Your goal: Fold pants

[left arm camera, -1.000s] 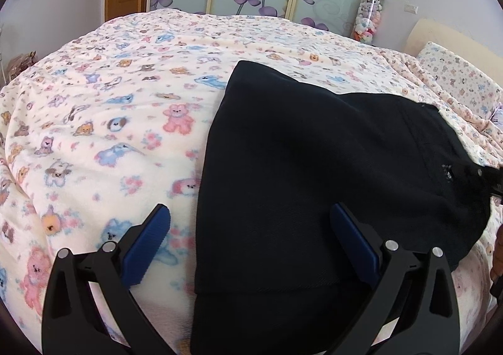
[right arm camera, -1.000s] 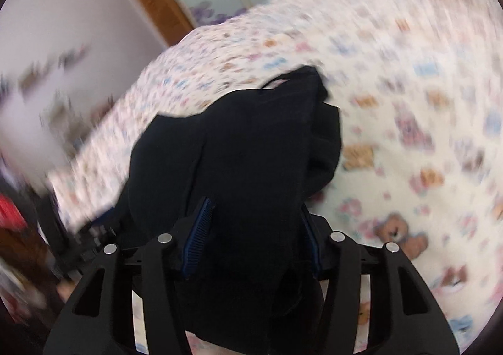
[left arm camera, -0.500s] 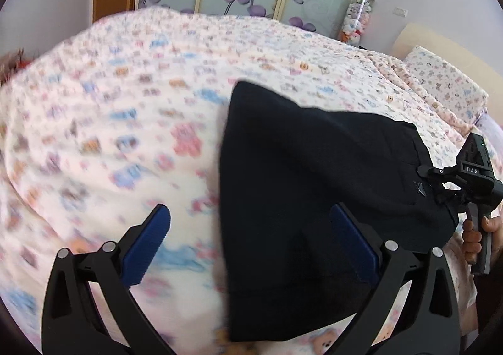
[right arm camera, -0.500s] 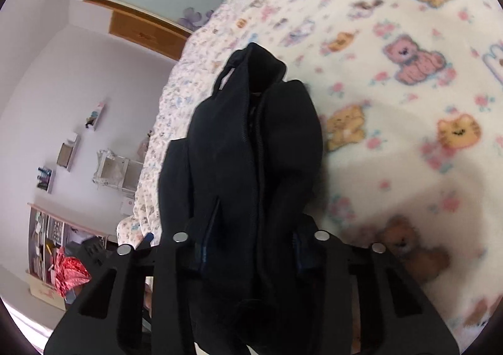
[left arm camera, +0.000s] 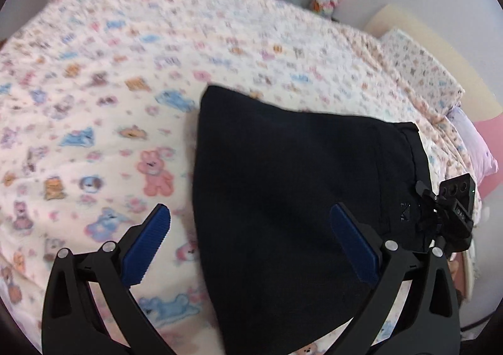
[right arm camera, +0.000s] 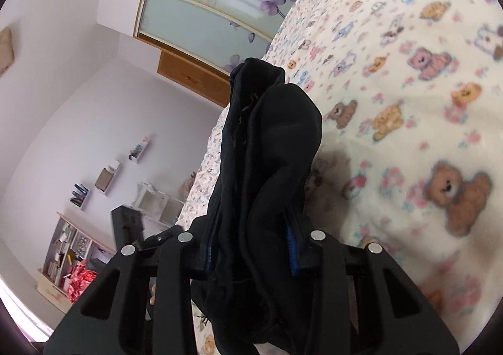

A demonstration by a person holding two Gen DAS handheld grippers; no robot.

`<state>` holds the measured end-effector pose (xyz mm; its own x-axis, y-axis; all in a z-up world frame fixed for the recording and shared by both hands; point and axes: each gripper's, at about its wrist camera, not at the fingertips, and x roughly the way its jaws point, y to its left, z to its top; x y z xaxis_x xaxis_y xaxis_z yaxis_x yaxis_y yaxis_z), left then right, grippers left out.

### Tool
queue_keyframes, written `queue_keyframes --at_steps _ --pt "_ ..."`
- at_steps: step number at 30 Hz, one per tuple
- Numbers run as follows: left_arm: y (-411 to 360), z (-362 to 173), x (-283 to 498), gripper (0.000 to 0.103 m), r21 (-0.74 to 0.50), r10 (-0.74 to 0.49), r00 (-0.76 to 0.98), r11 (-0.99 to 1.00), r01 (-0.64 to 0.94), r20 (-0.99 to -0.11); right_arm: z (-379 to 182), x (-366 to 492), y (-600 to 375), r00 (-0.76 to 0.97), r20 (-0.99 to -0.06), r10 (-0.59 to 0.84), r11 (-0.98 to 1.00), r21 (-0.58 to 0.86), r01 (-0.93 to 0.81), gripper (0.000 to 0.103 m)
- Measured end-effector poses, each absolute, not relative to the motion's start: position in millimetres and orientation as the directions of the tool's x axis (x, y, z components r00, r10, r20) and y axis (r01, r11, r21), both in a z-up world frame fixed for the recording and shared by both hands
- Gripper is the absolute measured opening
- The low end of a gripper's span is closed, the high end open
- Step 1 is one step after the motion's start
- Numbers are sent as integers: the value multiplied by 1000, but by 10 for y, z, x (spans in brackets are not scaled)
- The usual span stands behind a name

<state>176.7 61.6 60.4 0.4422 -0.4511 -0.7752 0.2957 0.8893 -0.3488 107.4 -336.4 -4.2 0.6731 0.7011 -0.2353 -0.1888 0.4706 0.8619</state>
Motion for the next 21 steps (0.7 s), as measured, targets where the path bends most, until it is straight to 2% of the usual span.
queue_keyframes --at_steps 5,8,10,12,14,16,21 --pt "574 383 2008 101 -492 -552 281 831 260 -785 -83 1071 -3428 662 -227 714 461 865 -200 35" --pt "611 254 2103 101 -516 -554 246 832 204 -796 -78 1058 -3438 660 -226 717 458 866 -201 35" --pt "682 136 2161 101 -576 -597 219 802 154 -772 -82 1019 -3454 659 -223 718 453 869 -199 35" --pt "750 19 2211 100 -670 -676 192 735 109 -711 -94 1003 -3465 660 -221 718 448 873 -196 35" --pt "777 -63 2235 93 -731 -733 179 677 91 -656 -112 984 -3476 661 -218 718 442 876 -192 35" --pt "789 -107 2230 90 -765 -764 189 639 87 -617 -123 975 -3487 662 -214 718 438 879 -190 35" --pt "886 -112 2167 65 -810 -802 217 581 72 -556 -172 992 -3528 662 -205 721 418 891 -180 35"
